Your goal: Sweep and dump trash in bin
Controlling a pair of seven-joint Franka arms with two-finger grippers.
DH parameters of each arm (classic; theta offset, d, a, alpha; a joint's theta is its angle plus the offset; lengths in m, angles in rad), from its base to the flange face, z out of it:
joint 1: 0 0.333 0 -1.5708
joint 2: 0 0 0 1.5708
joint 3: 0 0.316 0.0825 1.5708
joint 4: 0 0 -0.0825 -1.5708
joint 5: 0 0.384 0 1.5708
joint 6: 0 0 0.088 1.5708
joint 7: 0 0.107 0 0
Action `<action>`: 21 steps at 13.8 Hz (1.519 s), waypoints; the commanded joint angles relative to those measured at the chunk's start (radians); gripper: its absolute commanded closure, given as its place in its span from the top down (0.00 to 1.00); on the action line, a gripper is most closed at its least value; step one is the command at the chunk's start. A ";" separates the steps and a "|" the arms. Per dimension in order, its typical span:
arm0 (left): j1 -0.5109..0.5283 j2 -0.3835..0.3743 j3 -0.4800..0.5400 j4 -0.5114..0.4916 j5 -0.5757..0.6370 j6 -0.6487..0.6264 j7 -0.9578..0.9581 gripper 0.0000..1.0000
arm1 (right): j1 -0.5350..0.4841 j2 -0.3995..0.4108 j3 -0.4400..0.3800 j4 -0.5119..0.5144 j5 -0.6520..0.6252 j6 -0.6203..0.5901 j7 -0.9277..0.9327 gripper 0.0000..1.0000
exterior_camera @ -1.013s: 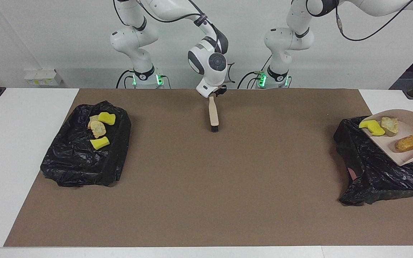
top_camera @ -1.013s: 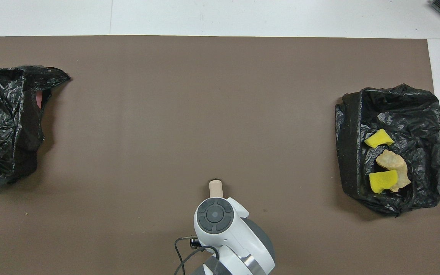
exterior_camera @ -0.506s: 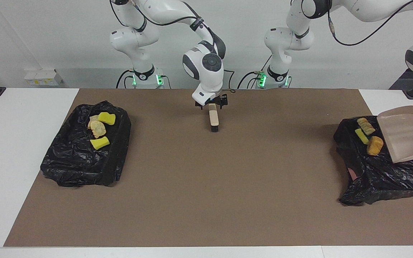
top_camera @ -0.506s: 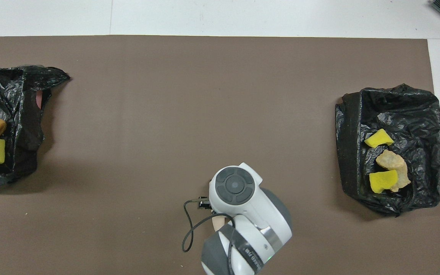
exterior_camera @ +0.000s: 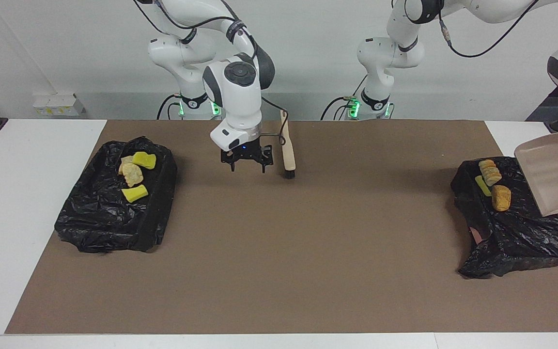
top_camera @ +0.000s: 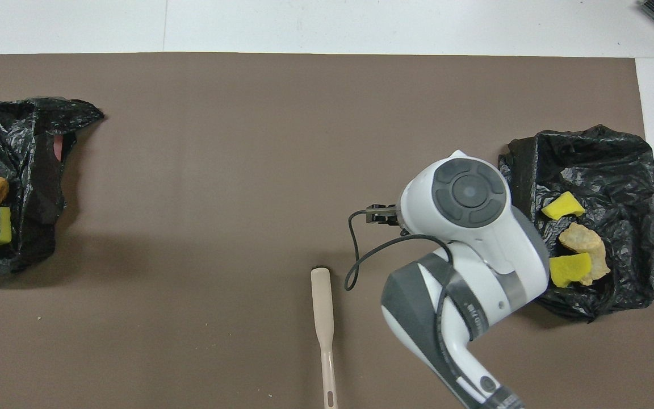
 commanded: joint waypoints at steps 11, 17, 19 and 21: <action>-0.010 -0.037 -0.396 -0.146 -0.524 -0.131 -1.184 0.00 | -0.048 -0.229 -0.328 0.200 0.068 -0.410 -0.432 1.00; -0.017 0.099 -0.679 -0.137 -0.590 0.013 -1.946 0.00 | -0.036 -0.246 -0.437 0.190 0.143 -0.433 -0.477 1.00; -0.036 0.133 -0.737 -0.135 -0.586 0.066 -2.175 0.00 | -0.025 -0.250 -0.437 0.185 0.131 -0.433 -0.478 1.00; -0.055 0.153 -0.794 -0.135 -0.578 0.080 -2.268 0.00 | -0.028 -0.252 -0.434 0.184 0.126 -0.428 -0.475 1.00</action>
